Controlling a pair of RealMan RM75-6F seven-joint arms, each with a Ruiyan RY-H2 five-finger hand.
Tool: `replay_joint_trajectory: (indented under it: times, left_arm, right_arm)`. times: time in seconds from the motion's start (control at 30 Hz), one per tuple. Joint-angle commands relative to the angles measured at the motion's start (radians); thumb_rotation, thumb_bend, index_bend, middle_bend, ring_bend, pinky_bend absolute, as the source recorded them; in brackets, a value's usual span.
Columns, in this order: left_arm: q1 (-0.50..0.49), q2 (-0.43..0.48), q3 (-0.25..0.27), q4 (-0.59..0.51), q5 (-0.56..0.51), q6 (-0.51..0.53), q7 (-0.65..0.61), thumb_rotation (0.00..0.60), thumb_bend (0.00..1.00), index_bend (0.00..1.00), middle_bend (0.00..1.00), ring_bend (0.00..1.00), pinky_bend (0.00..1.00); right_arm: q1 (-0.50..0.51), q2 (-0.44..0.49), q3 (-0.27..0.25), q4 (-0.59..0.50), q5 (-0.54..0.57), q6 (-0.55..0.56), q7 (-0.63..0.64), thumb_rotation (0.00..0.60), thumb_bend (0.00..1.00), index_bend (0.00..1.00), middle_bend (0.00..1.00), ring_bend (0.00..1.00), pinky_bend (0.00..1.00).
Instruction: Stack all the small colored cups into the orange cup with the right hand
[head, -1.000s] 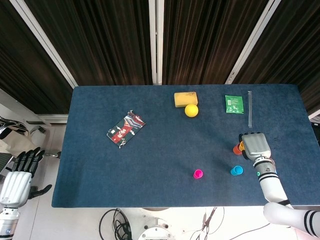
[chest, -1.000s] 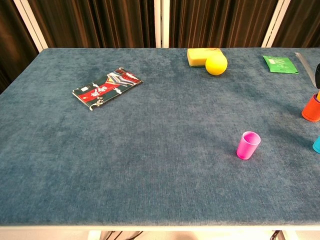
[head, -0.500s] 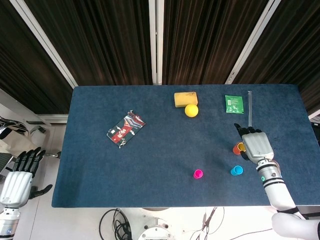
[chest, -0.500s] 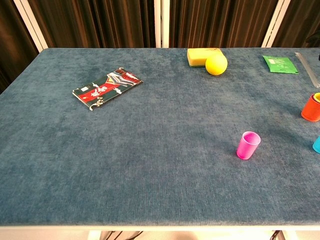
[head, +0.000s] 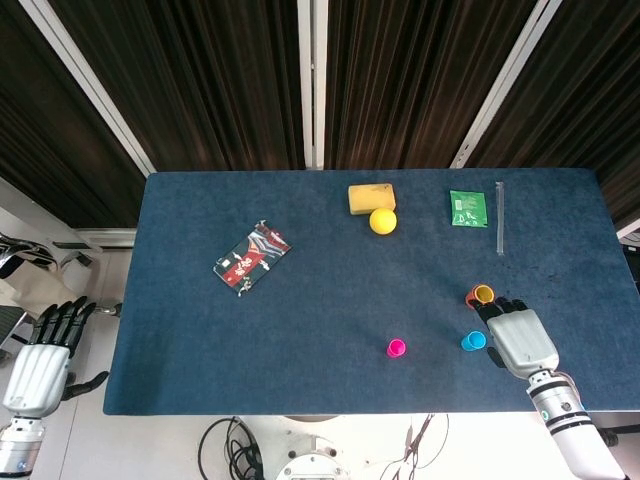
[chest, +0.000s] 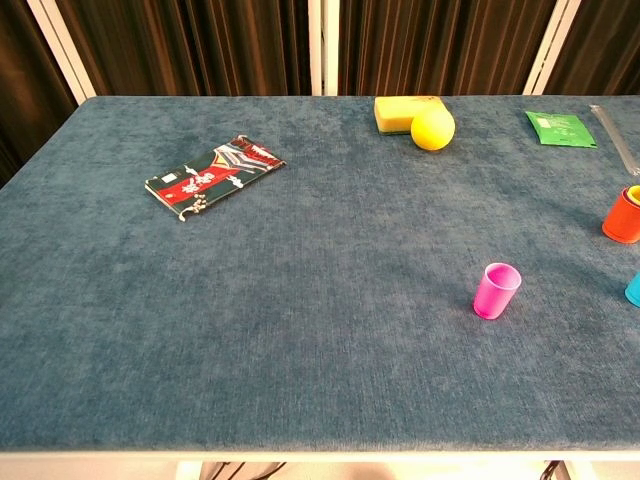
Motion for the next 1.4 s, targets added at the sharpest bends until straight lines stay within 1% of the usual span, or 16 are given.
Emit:
replay_joint_trajectory:
  times: [0.03,0.2,0.43,0.67,0.97,1.23,1.4]
  left_arm:
    - [0.002,0.001,0.001,0.0,-0.001,0.002,0.0,0.6,0.07,0.03,0.0,0.0,0.0]
    - [0.005,0.003,0.002,0.0,-0.001,0.004,-0.004,0.6,0.07,0.03,0.0,0.0,0.0]
    - [0.004,0.0,0.002,0.006,-0.002,0.001,-0.009,0.6,0.07,0.03,0.0,0.0,0.0]
    - [0.005,0.002,0.003,0.013,-0.006,-0.002,-0.018,0.6,0.07,0.03,0.0,0.0,0.0]
    - [0.003,-0.003,0.001,0.023,-0.009,-0.005,-0.026,0.6,0.07,0.03,0.0,0.0,0.0]
    - [0.007,-0.003,0.003,0.029,-0.01,-0.001,-0.033,0.6,0.07,0.04,0.0,0.0,0.0]
    - [0.009,-0.002,0.002,0.031,-0.01,0.002,-0.036,0.6,0.07,0.03,0.0,0.0,0.0]
  right_arm:
    - [-0.023,-0.037,-0.013,0.04,-0.02,-0.004,0.002,0.6,0.22,0.21,0.3,0.22,0.23]
    - [-0.04,-0.079,-0.006,0.088,-0.024,-0.002,-0.015,0.6,0.22,0.23,0.31,0.23,0.22]
    - [-0.053,-0.129,0.021,0.14,-0.025,-0.002,-0.007,0.6,0.23,0.25,0.32,0.24,0.22]
    - [-0.054,-0.163,0.039,0.176,0.015,-0.029,-0.028,0.6,0.23,0.25,0.33,0.24,0.22]
    - [-0.053,-0.196,0.047,0.201,0.041,-0.057,-0.047,0.6,0.23,0.27,0.34,0.25,0.22]
    - [-0.054,-0.229,0.052,0.228,0.048,-0.073,-0.049,0.6,0.24,0.29,0.36,0.27,0.22]
    - [-0.057,-0.252,0.054,0.247,0.041,-0.069,-0.059,0.6,0.26,0.33,0.38,0.31,0.23]
